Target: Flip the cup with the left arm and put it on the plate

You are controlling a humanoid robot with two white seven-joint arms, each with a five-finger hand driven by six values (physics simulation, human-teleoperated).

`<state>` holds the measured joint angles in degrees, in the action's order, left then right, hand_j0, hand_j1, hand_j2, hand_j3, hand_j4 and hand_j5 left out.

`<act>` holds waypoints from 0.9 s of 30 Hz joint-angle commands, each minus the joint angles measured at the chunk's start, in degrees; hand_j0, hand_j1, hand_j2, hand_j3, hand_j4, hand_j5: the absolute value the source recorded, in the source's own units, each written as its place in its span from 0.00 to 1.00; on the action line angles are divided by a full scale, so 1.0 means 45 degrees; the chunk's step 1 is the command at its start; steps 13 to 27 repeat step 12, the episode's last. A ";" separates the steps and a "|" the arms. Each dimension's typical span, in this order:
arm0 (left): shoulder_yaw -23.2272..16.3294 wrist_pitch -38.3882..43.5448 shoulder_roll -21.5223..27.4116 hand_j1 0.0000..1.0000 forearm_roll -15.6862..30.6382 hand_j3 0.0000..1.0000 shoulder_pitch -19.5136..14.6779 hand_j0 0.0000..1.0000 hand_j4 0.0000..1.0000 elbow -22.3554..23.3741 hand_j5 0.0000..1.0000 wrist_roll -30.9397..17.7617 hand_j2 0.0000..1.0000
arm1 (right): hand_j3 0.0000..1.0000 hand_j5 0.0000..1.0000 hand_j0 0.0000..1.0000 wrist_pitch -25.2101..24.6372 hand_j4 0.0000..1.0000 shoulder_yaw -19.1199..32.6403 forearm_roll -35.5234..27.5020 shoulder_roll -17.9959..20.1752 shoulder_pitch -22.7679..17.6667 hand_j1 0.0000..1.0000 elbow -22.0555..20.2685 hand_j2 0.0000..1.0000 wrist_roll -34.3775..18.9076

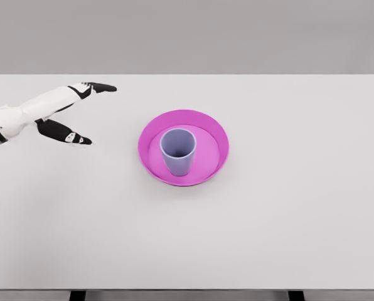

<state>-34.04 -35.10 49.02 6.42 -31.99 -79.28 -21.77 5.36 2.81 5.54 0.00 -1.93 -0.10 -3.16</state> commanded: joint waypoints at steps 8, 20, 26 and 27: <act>0.0749 0.0023 0.0787 1.00 0.0350 1.00 0.0020 1.00 1.00 0.0527 1.00 0.0032 1.00 | 1.00 1.00 1.00 0.0000 1.00 0.0001 -0.0001 0.0000 0.0000 1.00 0.0002 1.00 -0.0002; 0.0807 0.0023 0.0787 1.00 0.0331 1.00 0.0254 1.00 1.00 0.0469 1.00 0.0032 1.00 | 1.00 1.00 1.00 0.0000 1.00 0.0001 -0.0001 0.0000 0.0000 1.00 0.0002 1.00 -0.0002; 0.0807 0.0023 0.0787 1.00 0.0331 1.00 0.0254 1.00 1.00 0.0469 1.00 0.0032 1.00 | 1.00 1.00 1.00 0.0000 1.00 0.0001 -0.0001 0.0000 0.0000 1.00 0.0002 1.00 -0.0002; 0.0807 0.0023 0.0787 1.00 0.0331 1.00 0.0254 1.00 1.00 0.0469 1.00 0.0032 1.00 | 1.00 1.00 1.00 0.0000 1.00 0.0001 -0.0001 0.0000 0.0000 1.00 0.0002 1.00 -0.0002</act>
